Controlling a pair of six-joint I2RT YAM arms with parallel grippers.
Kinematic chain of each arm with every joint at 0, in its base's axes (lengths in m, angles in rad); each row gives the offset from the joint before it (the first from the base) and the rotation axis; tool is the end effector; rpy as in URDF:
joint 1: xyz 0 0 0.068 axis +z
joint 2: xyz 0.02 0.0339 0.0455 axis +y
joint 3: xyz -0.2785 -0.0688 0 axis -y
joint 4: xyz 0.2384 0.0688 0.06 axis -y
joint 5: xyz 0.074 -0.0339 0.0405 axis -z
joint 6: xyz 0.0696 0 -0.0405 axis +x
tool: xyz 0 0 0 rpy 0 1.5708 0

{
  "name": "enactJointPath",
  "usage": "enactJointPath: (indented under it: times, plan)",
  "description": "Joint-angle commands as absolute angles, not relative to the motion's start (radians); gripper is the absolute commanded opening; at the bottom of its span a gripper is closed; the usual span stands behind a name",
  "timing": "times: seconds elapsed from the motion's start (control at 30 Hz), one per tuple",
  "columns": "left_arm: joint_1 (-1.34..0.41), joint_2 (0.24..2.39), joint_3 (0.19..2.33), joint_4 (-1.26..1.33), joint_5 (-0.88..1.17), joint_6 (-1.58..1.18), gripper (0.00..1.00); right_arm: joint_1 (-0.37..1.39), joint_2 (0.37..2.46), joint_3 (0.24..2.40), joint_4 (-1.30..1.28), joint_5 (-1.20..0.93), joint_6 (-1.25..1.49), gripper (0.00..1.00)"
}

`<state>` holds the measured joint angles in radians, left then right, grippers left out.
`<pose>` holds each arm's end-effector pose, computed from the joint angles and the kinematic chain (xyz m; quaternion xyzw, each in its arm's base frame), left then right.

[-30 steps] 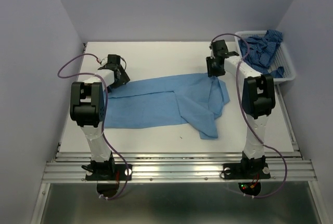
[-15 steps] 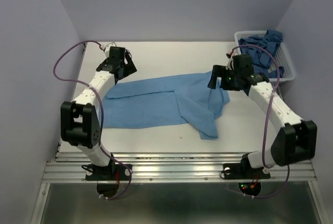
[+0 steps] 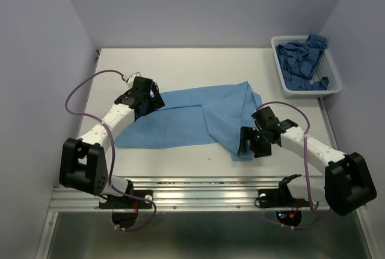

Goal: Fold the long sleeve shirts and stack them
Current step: Fold the shirt

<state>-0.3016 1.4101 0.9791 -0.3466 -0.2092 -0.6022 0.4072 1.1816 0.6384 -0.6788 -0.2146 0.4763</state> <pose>0.3083 -0.0808 0.2436 -0.1772 0.9010 -0.0811 0.3877 0.1759 0.0920 0.1659 0.0153 0.9792 0.1691 0.1109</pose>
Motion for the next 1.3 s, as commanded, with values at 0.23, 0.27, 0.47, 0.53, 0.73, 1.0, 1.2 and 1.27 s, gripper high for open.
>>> enactJointPath:
  times: [0.23, 0.27, 0.47, 0.53, 0.73, 1.0, 1.2, 1.27]
  plan:
    - [-0.31, 1.278, 0.95, -0.336, -0.212, -0.621, 0.99, 0.433, 1.383, 1.098, -0.548, -0.426, 0.425, 0.01]
    - [-0.31, 1.275, 0.95, -0.333, -0.209, -0.621, 0.99, 0.433, 1.406, 1.142, -0.552, -0.429, 0.423, 0.01]
    - [-0.313, 1.275, 0.962, -0.324, -0.19, -0.607, 0.99, 0.433, 1.677, 1.417, -0.568, -0.436, 0.4, 0.04]
    - [-0.316, 1.278, 0.974, -0.325, -0.184, -0.606, 0.99, 0.433, 1.754, 1.518, -0.563, -0.416, 0.39, 0.09]
    - [-0.351, 1.307, 1.005, -0.321, -0.135, -0.61, 0.99, 0.433, 2.049, 1.771, -0.571, -0.312, 0.39, 0.28]
    - [-0.52, 1.333, 0.988, -0.243, -0.014, -0.66, 0.99, 0.433, 2.108, 1.944, -0.597, -0.322, 0.358, 0.85]
    - [-0.67, 1.387, 1.02, -0.133, 0.013, -0.747, 0.99, 0.353, 1.912, 1.826, -0.565, -0.235, 0.396, 1.0]
    - [-0.721, 1.454, 1.09, -0.143, -0.027, -0.75, 0.99, 0.258, 1.834, 1.758, -0.551, -0.229, 0.437, 1.0]
